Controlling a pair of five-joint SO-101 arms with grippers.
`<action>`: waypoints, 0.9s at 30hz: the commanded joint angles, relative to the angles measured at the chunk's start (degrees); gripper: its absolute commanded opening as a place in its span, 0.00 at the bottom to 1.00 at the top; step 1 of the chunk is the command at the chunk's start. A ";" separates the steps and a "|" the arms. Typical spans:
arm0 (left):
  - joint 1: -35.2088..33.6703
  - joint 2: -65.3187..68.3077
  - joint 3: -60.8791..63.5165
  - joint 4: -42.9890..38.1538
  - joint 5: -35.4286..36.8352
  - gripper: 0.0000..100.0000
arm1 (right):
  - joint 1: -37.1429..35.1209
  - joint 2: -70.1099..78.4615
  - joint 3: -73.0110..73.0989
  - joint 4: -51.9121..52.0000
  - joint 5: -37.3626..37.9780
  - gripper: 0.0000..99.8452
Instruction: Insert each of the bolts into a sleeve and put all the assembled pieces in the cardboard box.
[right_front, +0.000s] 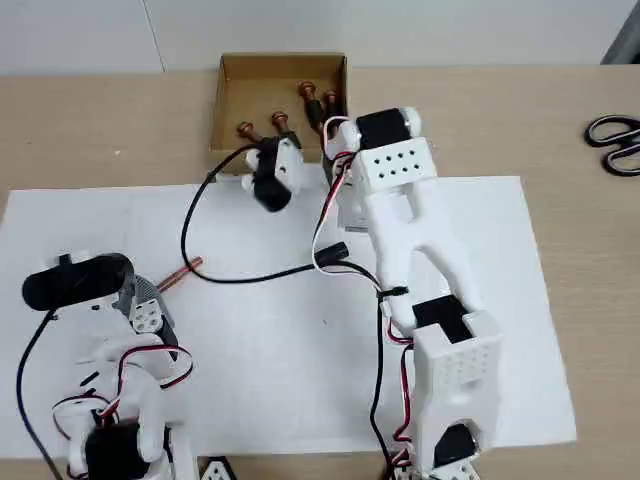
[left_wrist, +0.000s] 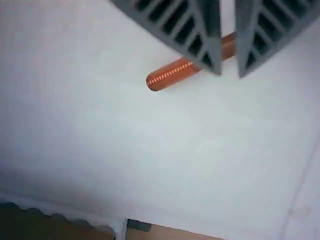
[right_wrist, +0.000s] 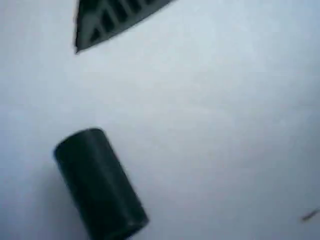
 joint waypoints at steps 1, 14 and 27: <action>-0.35 -0.53 -2.95 -1.14 -0.09 0.01 | -0.84 -3.38 1.67 -0.22 3.16 0.23; -0.35 -0.53 -3.65 -0.97 -0.09 0.01 | -3.74 -1.19 8.97 -4.09 6.95 0.23; -0.35 -0.53 -3.65 -1.23 -4.13 0.01 | -5.49 2.68 8.88 -5.32 7.12 0.23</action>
